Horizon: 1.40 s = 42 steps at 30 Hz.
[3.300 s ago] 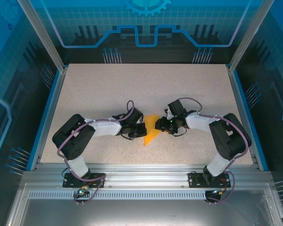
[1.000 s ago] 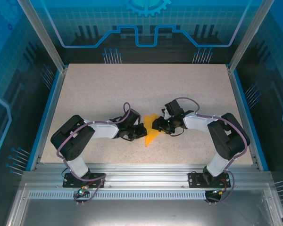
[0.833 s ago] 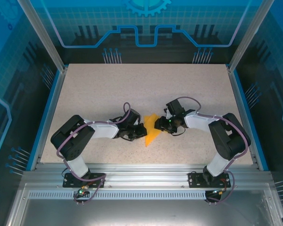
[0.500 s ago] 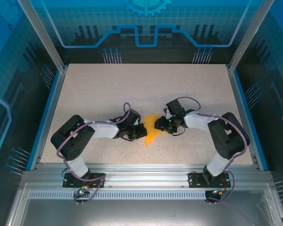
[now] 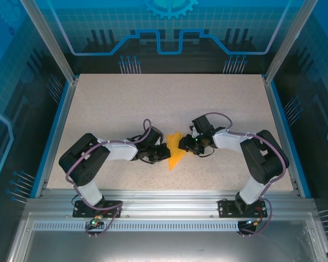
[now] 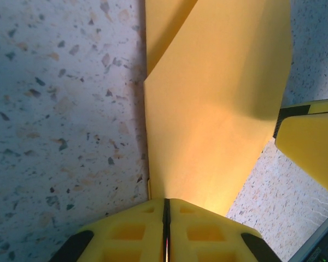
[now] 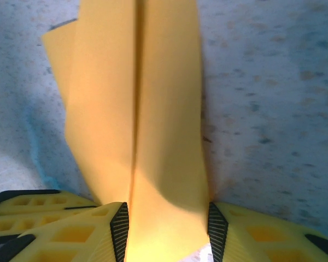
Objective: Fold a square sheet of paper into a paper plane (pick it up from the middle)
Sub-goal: Turn over the paper at the center of the table.
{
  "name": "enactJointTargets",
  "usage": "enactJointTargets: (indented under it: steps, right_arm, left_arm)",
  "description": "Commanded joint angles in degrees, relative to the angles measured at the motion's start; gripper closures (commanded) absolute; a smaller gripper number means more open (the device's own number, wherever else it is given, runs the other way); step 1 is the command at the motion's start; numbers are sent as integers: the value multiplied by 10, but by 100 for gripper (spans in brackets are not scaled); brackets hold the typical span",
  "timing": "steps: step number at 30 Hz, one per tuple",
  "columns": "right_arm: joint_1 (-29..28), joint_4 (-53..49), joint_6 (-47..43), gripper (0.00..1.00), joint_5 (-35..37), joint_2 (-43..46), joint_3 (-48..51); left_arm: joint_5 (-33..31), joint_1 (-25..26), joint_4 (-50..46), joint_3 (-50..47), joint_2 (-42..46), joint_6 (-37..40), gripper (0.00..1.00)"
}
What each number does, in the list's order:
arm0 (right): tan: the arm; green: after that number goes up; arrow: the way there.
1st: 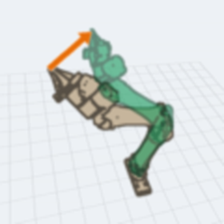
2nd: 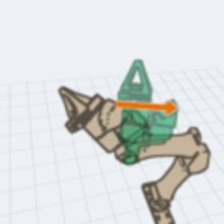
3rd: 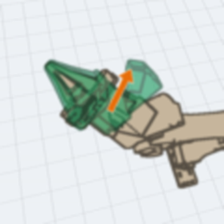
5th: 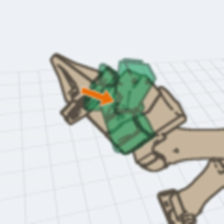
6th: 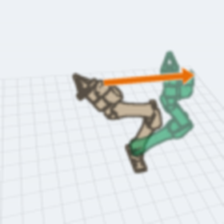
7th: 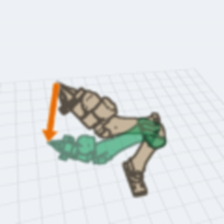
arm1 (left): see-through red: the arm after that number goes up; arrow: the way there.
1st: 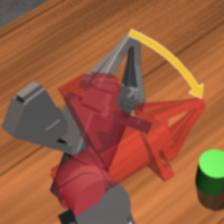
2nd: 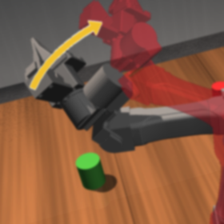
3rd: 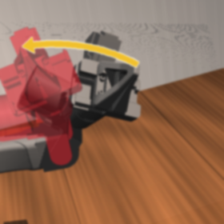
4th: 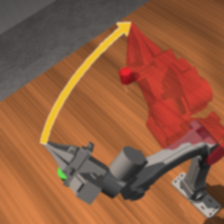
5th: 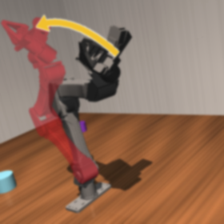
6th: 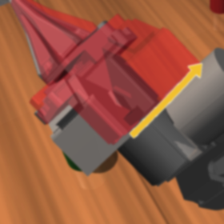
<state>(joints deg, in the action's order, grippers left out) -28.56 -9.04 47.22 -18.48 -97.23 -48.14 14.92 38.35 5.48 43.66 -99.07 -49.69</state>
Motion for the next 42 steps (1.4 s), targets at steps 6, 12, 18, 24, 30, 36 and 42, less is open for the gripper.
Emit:
enactJointTargets:
  steps: [6, 12, 18, 24, 30, 36, 42]
  right_arm:
    - [-26, 64, 17, 54, -63, -13, 9]
    - [-20, 58, 5, 52, -58, -15, 6]
    - [8, -1, -33, 51, -22, 15, 8]
    - [29, -7, -67, 57, -62, 24, 1]
    - [32, -24, -105, 66, -102, 1, -15]
    - [47, -63, -178, 72, -132, -6, -37]
    - [81, -113, -249, 79, -179, -20, -51]
  left_arm:
    - [20, 2, -29, -16, -11, -13, 89]
    - [36, -6, 4, -35, 0, -24, 89]
    - [42, -18, 5, -45, 9, -23, 89]
    - [46, -19, 8, -43, 0, -23, 89]
    - [49, -19, 7, -41, -1, -23, 88]
    - [50, -20, -1, -38, 0, -19, 89]
    - [50, -21, -7, -33, -1, -15, 88]
